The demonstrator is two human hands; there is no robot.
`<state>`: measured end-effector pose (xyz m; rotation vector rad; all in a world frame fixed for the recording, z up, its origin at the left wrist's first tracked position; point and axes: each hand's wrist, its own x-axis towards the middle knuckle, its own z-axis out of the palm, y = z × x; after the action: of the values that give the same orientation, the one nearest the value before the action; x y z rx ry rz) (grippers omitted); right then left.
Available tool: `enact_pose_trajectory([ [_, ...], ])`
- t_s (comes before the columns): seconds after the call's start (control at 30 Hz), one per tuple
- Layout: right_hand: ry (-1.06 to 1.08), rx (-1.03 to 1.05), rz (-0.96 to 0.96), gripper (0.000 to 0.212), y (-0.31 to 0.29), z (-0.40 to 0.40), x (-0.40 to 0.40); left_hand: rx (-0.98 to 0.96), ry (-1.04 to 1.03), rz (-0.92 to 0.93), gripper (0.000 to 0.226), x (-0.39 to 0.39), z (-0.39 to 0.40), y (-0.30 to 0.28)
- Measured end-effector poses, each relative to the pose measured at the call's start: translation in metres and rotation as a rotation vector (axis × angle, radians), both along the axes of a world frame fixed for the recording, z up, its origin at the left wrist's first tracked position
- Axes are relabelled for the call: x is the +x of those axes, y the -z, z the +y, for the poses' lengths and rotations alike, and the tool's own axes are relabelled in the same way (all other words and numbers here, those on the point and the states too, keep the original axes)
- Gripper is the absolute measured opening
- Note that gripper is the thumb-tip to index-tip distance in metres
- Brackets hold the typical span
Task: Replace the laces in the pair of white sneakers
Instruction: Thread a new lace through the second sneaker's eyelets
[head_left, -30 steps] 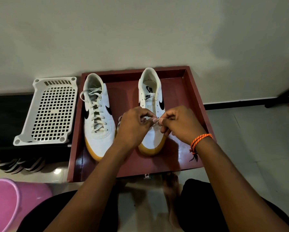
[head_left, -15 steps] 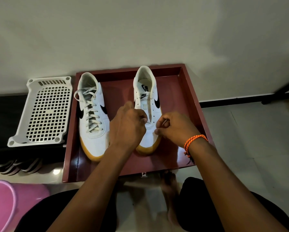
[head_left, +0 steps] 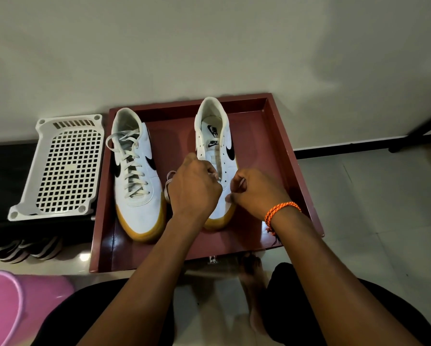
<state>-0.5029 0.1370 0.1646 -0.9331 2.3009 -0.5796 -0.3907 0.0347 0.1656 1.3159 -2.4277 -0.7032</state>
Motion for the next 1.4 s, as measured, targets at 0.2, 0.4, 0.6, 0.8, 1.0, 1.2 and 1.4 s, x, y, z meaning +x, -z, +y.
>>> enact_pose_trajectory([
  [0.2,-0.096,0.074,-0.025,0.055,-0.001,0.0,0.007,0.26,0.03,0.078,0.021,-0.005,-0.009,0.01],
  [0.4,-0.123,0.084,0.035,0.057,0.002,-0.002,0.011,0.454,0.003,0.182,0.037,-0.01,-0.015,0.026],
  [0.6,-0.12,0.084,0.05,0.058,0.004,-0.003,0.014,0.435,0.018,0.203,0.039,-0.008,-0.014,0.033],
  [0.8,-0.117,0.085,0.056,0.056,0.003,-0.004,0.014,0.396,-0.017,0.168,0.043,-0.009,-0.015,0.038],
  [1.0,-0.12,0.088,0.072,0.053,0.005,-0.003,0.014,0.405,-0.027,0.143,0.043,-0.01,-0.016,0.04],
  [1.2,-0.14,0.086,0.08,0.05,0.003,-0.002,0.016,0.289,0.041,0.098,0.027,-0.009,-0.011,0.039],
  [1.4,-0.118,0.056,0.094,0.039,0.005,-0.001,0.013,0.271,0.171,0.012,0.031,-0.008,-0.004,0.016],
])
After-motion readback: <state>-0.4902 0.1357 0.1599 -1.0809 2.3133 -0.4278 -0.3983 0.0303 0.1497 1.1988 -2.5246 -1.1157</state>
